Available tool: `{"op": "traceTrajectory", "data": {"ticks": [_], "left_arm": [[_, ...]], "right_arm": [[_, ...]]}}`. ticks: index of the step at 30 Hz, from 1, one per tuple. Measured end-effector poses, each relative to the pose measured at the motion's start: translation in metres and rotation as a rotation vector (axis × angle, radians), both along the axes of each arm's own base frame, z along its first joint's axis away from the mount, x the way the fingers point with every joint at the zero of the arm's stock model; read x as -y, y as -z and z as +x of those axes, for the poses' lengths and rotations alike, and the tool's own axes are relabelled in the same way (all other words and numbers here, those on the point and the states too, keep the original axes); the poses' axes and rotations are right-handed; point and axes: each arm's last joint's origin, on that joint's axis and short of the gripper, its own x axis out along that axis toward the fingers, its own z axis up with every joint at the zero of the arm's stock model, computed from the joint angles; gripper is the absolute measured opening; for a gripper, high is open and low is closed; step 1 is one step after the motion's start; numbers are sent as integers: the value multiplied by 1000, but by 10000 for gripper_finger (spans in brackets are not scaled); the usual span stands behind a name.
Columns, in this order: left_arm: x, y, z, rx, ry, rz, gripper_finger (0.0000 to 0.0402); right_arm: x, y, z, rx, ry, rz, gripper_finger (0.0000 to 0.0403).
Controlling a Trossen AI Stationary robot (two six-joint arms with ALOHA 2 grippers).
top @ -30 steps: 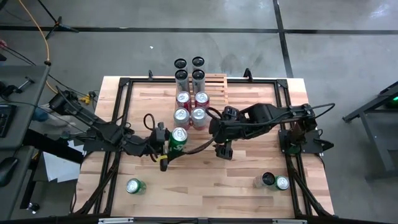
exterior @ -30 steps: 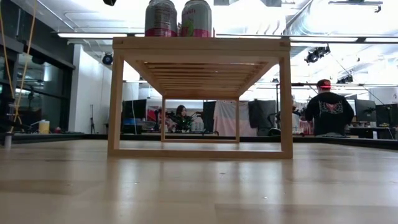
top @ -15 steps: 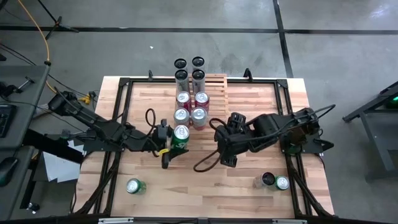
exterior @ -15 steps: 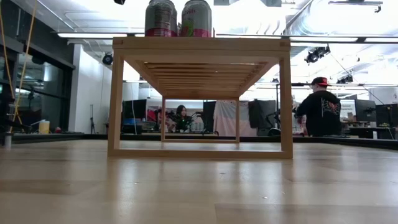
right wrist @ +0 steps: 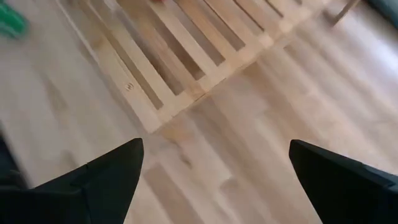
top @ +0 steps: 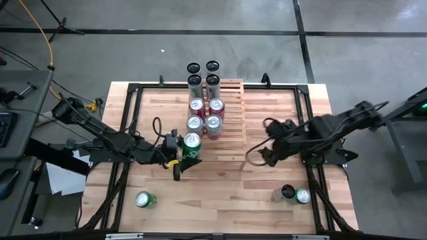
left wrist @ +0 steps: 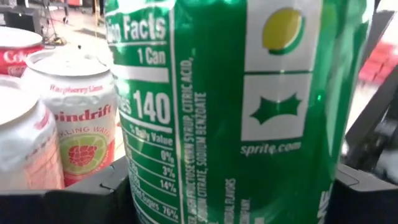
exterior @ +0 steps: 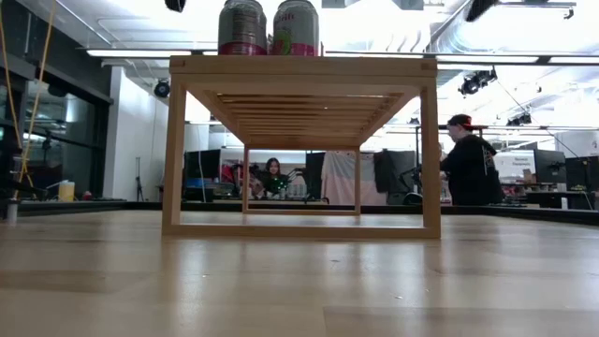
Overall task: Place canned beverage on shelf
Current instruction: Put the top green soda can on the shelf
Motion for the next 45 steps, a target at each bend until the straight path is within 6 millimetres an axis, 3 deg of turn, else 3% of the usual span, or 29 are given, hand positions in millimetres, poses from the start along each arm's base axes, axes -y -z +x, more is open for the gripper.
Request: {"op": "traceTrajectory", "data": {"ticks": [4,7,22,28,36,45], "left_arm": [[-3,18,-6,112,-15,-92,279],[-6,25,-9,154,-38,-124,279],[-9,25,-8,152,-46,-58,279],[-14,25,-6,141,-48,5,279],[-16,33,-5,53,-40,93,279],[-13,36,-3,32,45,132,279]], "right_arm": [[6,9,-16,193,59,125,387],[5,12,-15,322,50,181,387],[-9,11,26,534,-82,142,387],[-19,20,52,571,-116,107,387],[-26,37,97,652,-162,-102,387],[-23,28,133,710,-242,-283,387]]}}
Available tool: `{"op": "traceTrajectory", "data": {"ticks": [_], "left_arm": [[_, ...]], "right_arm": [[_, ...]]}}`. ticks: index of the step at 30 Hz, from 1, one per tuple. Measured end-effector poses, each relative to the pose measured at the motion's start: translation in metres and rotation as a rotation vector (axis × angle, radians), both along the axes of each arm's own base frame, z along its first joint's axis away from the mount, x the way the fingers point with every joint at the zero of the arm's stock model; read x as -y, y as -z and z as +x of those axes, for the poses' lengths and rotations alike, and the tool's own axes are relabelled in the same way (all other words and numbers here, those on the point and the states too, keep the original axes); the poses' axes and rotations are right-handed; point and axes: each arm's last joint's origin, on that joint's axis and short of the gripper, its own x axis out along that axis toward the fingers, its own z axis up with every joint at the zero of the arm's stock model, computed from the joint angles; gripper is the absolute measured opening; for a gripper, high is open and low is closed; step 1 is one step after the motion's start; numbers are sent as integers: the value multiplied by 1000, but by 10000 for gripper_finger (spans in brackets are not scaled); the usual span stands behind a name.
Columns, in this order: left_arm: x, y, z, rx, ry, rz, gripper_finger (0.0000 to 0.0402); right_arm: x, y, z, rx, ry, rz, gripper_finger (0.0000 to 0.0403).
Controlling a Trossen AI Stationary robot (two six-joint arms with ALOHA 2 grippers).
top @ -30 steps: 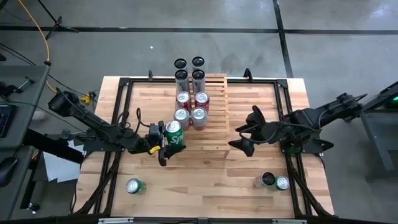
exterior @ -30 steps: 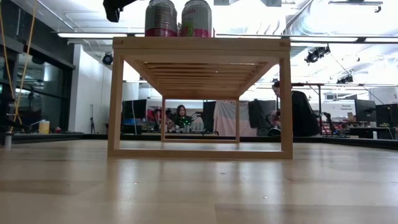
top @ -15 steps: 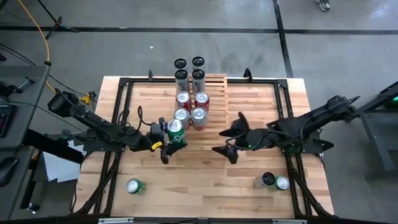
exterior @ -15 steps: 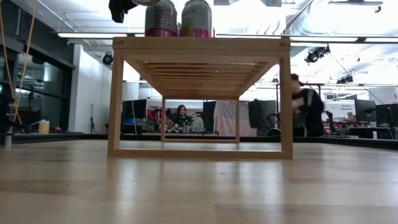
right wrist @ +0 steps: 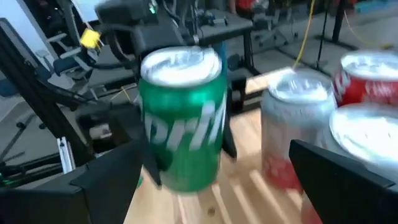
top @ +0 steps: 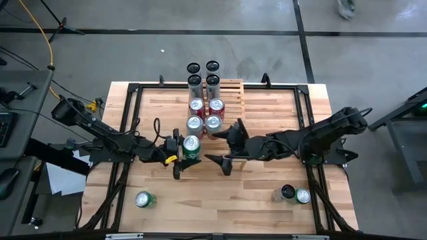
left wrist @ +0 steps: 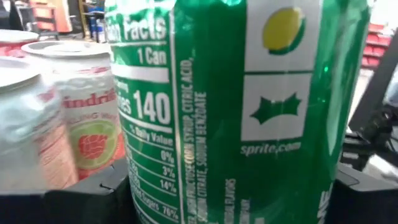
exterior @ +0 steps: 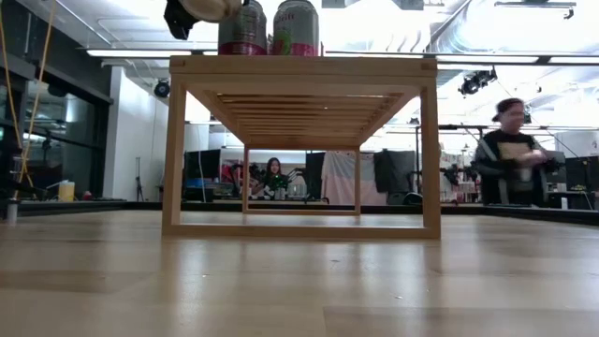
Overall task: Place canned beverage on shelf
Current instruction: Put the top green soda can on the shelf
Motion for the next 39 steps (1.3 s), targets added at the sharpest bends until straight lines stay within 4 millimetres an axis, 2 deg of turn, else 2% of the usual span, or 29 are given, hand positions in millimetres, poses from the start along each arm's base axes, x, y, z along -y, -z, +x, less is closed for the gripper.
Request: {"op": "traceTrajectory", "data": {"ticks": [10,24,30,34,39], "left_arm": [[2,0,0,-3,62,76,279],[2,-2,0,14,76,94,279],[2,-2,0,13,75,94,279],[2,-2,0,11,74,94,279],[2,-2,0,9,73,96,279]], "right_arm": [[-1,-13,20,8,-92,-99,387],[0,-13,50,55,-175,-104,387],[-2,-10,55,57,-184,-98,385],[-1,-11,55,65,-152,-73,364],[-1,-13,55,85,-145,-70,296]]}}
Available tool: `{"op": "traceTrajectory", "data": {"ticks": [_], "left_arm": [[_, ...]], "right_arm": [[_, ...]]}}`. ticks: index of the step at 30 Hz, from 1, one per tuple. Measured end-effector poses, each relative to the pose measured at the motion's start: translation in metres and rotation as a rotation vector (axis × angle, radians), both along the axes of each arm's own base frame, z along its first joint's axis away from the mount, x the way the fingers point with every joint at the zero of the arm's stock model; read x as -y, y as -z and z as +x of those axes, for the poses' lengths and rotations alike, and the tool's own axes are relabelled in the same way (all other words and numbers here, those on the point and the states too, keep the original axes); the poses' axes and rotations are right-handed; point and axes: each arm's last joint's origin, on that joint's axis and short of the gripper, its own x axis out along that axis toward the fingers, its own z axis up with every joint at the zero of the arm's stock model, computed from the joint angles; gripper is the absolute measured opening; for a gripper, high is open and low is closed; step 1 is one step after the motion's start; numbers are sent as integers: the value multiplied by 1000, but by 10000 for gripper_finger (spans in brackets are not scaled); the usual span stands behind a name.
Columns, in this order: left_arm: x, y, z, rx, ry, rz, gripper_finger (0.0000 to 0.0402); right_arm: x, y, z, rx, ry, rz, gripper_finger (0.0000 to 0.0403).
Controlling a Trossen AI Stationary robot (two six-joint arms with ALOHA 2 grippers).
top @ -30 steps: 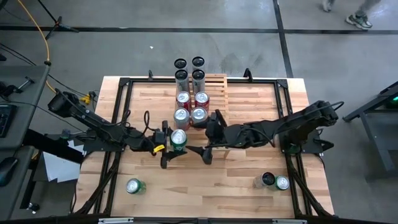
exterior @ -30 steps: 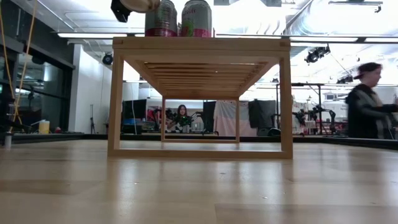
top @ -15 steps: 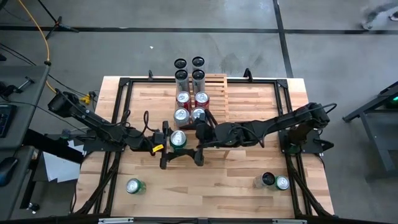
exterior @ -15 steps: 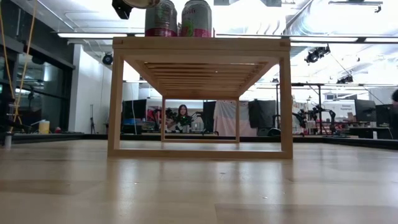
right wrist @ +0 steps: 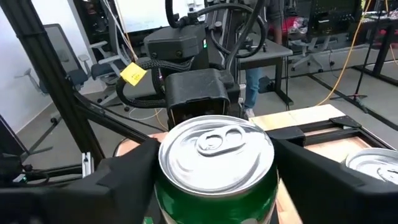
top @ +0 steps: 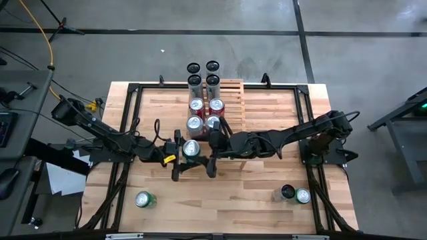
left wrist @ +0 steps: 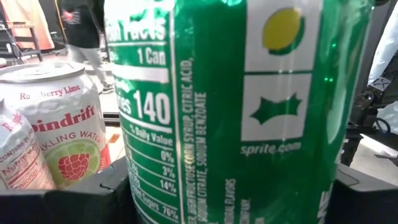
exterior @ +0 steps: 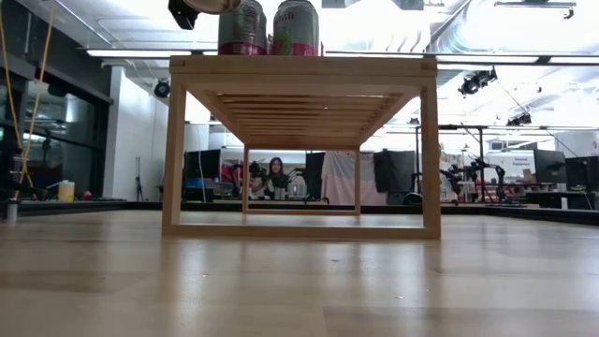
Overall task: Place canned beverage on shelf
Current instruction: Put the top green soda can on the shelf
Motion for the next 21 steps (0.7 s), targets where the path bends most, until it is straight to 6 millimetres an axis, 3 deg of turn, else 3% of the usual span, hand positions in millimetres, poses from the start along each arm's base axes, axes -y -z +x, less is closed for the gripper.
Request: {"op": "traceTrajectory", "data": {"ticks": [4,10,21], "left_arm": [[0,0,0,-3,-10,-8,284],[-1,-3,0,20,-40,-41,356],[-4,-17,-15,42,-29,-56,370]], "right_arm": [[0,0,0,-2,0,-4,246],[0,4,0,-30,-7,9,245],[3,-15,-17,-14,-6,15,244]]}}
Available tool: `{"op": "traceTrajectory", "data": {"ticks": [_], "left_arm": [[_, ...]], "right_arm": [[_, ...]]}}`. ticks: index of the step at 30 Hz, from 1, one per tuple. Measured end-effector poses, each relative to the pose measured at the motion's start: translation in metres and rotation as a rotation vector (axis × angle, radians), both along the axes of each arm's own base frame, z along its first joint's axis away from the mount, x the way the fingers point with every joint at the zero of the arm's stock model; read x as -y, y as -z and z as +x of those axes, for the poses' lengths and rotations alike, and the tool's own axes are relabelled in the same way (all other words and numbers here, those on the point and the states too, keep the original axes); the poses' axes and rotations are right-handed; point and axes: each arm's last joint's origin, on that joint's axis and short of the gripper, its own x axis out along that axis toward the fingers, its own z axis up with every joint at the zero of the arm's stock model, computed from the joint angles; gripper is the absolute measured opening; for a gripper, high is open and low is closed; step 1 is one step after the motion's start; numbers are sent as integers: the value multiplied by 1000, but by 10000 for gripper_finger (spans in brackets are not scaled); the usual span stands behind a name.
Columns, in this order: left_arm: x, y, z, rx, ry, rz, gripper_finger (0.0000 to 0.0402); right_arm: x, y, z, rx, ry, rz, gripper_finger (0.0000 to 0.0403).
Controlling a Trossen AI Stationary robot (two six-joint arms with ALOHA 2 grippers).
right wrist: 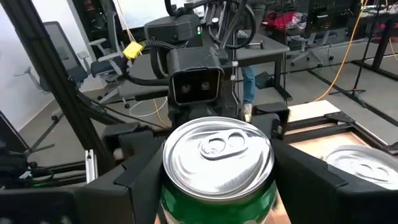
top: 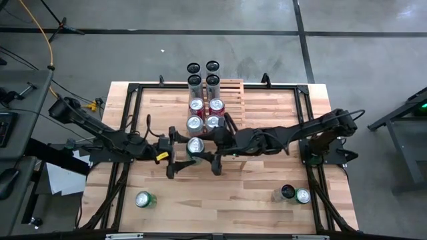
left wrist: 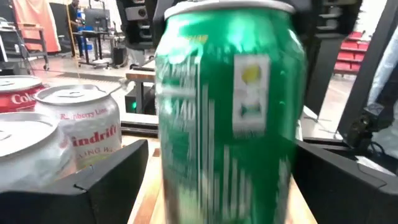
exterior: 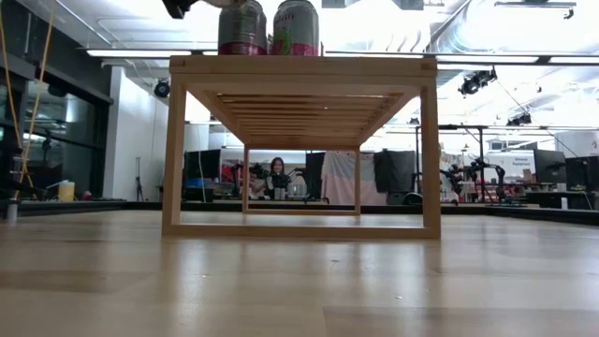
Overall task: Place canned beverage on shelf
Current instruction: Put the top green soda can on the shelf
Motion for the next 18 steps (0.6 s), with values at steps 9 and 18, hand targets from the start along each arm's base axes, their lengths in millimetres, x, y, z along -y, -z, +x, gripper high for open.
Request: {"op": "traceTrajectory", "data": {"ticks": [9,18], "left_arm": [[-4,-6,-30,-96,37,-122,371],[-22,-50,-62,199,-29,-201,372]], "right_arm": [[4,-7,-17,-82,-3,-16,244],[3,7,-4,-97,75,-41,244]]}}
